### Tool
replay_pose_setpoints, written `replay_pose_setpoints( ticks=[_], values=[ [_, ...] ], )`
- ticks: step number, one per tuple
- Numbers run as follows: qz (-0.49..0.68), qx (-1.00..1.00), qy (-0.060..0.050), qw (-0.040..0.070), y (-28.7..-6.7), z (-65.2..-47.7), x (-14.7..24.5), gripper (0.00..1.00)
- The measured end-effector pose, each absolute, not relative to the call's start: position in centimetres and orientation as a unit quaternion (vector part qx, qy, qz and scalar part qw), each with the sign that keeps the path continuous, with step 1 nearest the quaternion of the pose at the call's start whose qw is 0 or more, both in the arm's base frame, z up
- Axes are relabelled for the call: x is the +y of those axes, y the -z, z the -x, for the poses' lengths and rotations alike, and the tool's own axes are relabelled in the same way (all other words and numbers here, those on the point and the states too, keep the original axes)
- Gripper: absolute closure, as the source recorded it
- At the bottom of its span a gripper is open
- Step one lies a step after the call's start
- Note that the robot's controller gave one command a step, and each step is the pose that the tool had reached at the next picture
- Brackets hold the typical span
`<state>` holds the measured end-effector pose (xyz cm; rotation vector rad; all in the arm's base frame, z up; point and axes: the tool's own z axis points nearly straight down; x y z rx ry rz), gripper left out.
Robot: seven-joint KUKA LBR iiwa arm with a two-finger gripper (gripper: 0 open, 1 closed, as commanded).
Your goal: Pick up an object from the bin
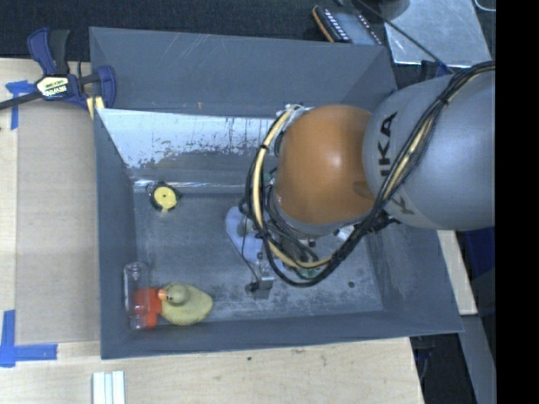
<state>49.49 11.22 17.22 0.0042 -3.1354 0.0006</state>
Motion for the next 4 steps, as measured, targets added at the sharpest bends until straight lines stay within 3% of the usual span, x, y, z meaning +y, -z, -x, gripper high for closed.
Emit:
replay_pose_setpoints(
  ticks=[1, 2, 3, 4],
  values=[
    [-0.001, -1.0, 0.0, 0.001, -17.5, -49.5, 11.2, 0.0],
    [-0.155, -0.988, 0.0, 0.0, -15.7, -54.3, 8.0, 0.0],
    [-0.042, -0.999, 0.0, 0.0, -13.3, -54.7, 4.4, 0.0],
    [-0.13, -0.991, 0.001, -0.004, -7.3, -59.1, 6.6, 1.0]
  ],
)
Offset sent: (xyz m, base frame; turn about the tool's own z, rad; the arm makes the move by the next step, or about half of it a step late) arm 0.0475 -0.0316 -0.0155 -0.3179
